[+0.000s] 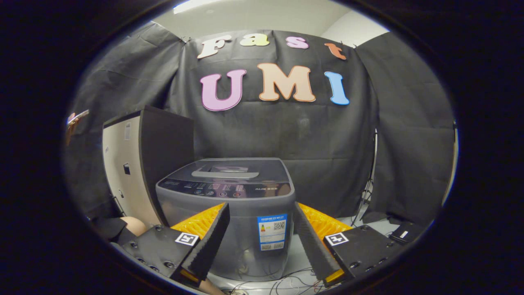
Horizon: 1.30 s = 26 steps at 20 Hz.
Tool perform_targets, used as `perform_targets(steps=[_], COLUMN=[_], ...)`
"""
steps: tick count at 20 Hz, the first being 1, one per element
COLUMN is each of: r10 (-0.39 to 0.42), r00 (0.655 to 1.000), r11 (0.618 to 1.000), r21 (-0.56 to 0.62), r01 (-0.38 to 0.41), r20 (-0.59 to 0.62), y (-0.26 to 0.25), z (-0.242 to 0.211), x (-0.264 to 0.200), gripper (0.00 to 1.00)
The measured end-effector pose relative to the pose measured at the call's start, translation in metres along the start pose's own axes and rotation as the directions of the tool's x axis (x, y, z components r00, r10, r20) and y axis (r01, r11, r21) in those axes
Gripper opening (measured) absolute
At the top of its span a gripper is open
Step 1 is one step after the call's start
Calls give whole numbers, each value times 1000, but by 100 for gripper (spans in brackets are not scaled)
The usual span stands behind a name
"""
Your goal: Put the clothes into the washing machine and then close the washing machine lid.
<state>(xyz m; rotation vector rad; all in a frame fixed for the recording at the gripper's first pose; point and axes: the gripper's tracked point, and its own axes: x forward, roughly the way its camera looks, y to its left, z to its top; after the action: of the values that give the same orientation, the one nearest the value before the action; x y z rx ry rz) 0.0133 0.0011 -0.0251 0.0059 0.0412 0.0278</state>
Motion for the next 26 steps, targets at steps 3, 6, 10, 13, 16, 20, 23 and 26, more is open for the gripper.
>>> perform_targets(steps=[3, 6, 10, 13, 16, 20, 23, 26], r10=[1, 1, 1, 2, 2, 1, 2, 2], r00=[1000, 1000, 999, 999, 999, 999, 999, 999], r11=[1000, 1000, 1000, 1000, 1000, 1000, 1000, 1000], r21=[-4, -7, -9, -9, -8, -6, -8, -8], r01=[-1, -1, -1, -1, -1, -1, -2, -2], r20=[14, 23, 34, 40, 43, 48, 44, 44], y=[1, 1, 1, 1, 1, 1, 1, 1], z=[3, 5, 6, 8, 8, 9, 7, 8], x=[-2, -3, -7, -8, -14, -19, -18, -18], gripper=[96, 96, 96, 96, 96, 96, 96, 96])
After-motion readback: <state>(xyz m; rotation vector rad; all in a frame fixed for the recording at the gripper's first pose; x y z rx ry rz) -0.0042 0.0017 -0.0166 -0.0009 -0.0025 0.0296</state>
